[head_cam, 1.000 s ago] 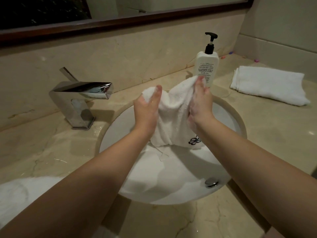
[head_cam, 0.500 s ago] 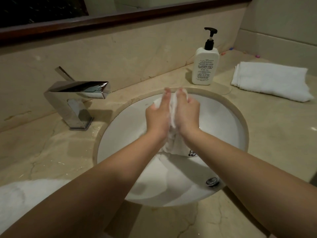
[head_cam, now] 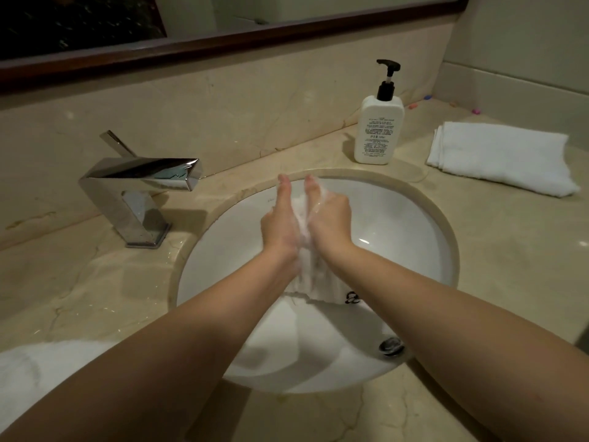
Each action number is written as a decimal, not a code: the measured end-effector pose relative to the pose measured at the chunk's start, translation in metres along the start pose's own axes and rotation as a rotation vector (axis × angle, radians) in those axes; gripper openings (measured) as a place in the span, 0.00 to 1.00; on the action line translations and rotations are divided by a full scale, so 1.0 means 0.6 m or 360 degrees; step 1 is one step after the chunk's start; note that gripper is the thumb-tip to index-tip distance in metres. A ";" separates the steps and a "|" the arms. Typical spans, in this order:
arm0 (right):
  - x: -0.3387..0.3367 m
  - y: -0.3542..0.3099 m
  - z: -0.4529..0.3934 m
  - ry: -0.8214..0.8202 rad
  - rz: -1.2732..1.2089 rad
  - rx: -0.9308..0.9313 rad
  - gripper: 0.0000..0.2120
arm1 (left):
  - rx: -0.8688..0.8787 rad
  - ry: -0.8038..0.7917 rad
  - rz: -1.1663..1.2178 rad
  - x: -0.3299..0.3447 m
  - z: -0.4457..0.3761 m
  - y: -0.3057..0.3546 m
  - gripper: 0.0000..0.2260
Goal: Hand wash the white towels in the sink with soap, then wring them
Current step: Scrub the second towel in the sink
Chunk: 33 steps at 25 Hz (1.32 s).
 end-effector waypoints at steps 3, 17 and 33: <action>-0.004 0.002 -0.003 0.0030 -0.0099 0.0088 0.26 | -0.0002 -0.0026 -0.0129 0.001 -0.001 0.001 0.33; -0.003 0.002 -0.007 -0.0031 -0.0156 -0.0065 0.27 | 0.0125 0.0029 -0.0137 0.002 -0.015 0.000 0.32; 0.010 0.002 -0.002 -0.0002 0.0048 0.0002 0.29 | -0.0215 -0.0092 0.0017 -0.012 -0.041 -0.023 0.30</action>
Point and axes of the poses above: each hand's wrist, its own z-axis away from the middle knuckle, its own x-axis out of the palm, y = z × x, the point moved 3 cm from there along -z, towards the middle knuckle, and after that the axes turned 6 degrees about z, right-handed, at the moved point
